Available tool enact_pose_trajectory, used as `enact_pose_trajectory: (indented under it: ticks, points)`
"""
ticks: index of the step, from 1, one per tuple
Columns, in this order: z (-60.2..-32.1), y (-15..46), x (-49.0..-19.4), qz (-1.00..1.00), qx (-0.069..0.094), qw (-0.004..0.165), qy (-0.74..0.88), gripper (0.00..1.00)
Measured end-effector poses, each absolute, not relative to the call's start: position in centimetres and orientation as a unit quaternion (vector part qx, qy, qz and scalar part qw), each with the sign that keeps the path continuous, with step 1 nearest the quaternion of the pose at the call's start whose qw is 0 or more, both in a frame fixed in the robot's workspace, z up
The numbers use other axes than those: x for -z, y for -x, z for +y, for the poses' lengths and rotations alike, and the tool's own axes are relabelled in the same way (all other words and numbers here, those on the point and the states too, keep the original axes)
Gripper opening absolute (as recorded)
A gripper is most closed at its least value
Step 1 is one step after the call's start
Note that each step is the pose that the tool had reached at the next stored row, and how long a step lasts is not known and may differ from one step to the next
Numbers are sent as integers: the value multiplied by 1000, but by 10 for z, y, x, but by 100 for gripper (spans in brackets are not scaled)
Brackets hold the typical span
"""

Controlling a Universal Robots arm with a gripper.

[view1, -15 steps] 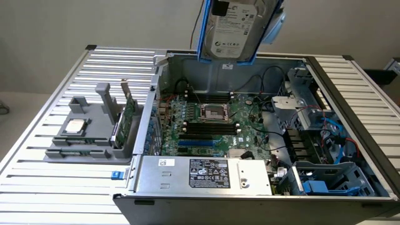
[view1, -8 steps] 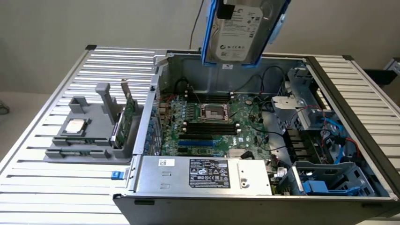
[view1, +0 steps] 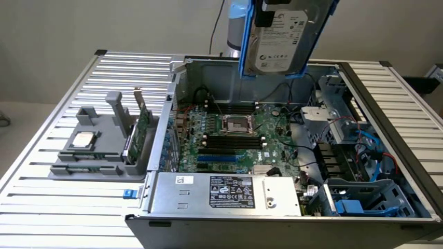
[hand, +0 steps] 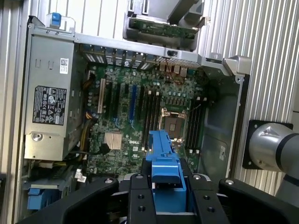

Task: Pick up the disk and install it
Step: 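Pick up the disk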

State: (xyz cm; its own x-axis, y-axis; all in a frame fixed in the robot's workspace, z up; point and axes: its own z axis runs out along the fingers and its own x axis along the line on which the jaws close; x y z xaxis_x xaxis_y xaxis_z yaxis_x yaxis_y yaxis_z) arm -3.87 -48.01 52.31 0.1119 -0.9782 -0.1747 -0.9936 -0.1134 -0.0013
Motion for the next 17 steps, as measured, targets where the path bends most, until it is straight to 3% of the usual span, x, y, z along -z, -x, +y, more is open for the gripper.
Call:
enact_pose_trajectory:
  ticks: [4,17]
  points:
    - [-485,35,-522,663,-55,64,744,33]
    - [-522,0,-520,663,-54,64,744,33]
